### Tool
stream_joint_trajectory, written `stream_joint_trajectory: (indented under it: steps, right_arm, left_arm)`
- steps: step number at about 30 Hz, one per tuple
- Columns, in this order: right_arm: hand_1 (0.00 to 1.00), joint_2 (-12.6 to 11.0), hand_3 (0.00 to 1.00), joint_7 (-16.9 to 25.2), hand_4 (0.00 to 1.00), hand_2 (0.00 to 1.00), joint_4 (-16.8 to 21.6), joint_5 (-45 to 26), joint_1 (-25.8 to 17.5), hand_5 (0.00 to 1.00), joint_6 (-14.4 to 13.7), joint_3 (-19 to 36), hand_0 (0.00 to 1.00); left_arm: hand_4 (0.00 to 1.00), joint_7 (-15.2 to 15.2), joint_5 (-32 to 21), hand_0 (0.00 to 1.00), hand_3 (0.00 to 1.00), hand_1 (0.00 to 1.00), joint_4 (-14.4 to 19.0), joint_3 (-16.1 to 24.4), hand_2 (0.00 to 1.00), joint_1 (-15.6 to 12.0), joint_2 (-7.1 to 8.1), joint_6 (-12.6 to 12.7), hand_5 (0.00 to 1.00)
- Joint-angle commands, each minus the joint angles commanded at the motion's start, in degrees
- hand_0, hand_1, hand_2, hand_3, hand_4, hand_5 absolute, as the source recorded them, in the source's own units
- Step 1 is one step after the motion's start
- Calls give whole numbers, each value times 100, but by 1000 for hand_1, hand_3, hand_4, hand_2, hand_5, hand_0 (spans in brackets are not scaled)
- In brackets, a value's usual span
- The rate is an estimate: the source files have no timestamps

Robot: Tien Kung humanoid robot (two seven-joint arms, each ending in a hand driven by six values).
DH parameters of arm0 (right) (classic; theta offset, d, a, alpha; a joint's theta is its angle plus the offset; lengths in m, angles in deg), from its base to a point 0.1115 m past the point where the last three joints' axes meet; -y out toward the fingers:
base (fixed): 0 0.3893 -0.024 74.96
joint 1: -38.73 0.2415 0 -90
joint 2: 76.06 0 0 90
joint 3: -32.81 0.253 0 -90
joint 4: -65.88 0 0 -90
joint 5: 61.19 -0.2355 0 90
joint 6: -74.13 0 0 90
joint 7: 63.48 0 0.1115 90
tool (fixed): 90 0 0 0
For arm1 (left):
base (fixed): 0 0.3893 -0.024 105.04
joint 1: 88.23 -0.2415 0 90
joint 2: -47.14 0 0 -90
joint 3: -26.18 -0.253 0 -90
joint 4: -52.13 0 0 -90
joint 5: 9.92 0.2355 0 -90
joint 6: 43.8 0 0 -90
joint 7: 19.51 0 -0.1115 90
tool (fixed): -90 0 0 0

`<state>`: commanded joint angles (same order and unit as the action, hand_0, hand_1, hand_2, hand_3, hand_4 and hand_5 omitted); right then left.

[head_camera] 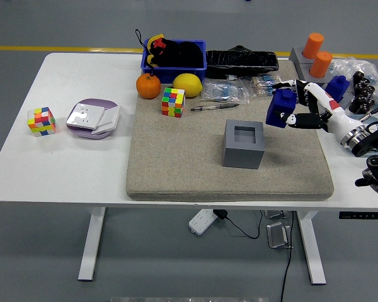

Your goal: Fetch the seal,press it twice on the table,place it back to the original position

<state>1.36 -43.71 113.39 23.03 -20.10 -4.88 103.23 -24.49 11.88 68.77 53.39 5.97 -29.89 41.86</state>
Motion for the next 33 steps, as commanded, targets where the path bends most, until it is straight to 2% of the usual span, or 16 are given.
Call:
stream_joint_trajectory:
  steps: [11, 25, 33]
  right_arm:
    - [485, 76, 638, 92, 562, 503, -546, 130, -184, 2, -171, -36, 586]
    - [480, 240, 619, 439, 543, 495, -1195, 359, -235, 2, -532, -344, 581]
    - [479, 237, 611, 468, 536, 493, -1297, 322, -221, 2, -570, -431, 576]
  left_arm:
    - [826, 4, 19, 815, 856, 823, 5, 7, 798, 13, 1, -3, 415]
    - [826, 2, 18, 816, 856, 822, 6, -16, 798, 0, -11, -17, 416]
    - [827, 1, 13, 816, 856, 823, 2, -27, 798, 11, -13, -22, 416]
